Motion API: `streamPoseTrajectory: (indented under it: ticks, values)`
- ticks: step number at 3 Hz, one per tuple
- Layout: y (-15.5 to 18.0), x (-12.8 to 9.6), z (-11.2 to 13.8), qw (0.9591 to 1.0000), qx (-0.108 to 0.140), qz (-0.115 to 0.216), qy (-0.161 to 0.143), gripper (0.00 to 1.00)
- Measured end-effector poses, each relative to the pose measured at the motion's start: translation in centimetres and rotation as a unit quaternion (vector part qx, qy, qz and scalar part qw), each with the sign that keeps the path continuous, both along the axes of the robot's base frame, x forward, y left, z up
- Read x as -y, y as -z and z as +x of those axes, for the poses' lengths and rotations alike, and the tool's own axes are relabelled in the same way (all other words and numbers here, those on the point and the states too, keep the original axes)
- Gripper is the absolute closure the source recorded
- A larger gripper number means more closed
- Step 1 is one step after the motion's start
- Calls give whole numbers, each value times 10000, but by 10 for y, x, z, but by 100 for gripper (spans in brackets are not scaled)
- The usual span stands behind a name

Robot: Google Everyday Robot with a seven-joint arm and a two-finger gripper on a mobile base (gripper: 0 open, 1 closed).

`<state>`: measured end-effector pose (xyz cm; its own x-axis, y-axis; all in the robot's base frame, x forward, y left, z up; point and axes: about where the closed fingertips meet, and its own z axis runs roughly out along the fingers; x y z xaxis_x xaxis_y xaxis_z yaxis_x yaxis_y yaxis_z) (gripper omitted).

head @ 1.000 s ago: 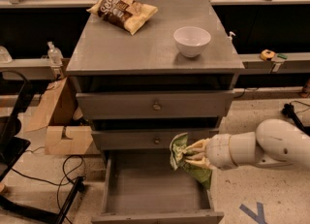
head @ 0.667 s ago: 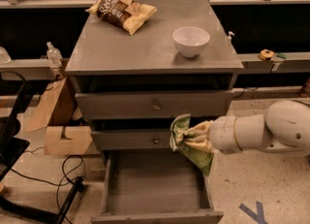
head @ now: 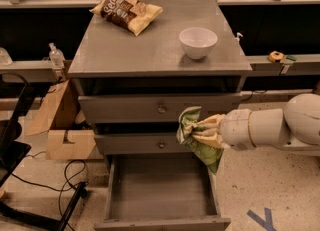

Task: Pick green jalapeno chip bag from bottom drawer and place on counter

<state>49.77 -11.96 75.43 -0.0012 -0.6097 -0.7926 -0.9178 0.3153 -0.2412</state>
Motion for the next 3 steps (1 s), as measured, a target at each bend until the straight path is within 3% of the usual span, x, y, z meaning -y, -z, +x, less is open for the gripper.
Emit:
streamPoseTrajectory:
  ticks: [1, 2, 3]
  values:
    - [-30, -4, 11, 9998, 194, -32, -41, 100]
    - [-105, -6, 37, 9991, 408, -26, 111, 100]
    - [-188, -8, 83, 9982, 442, -315, 261, 100]
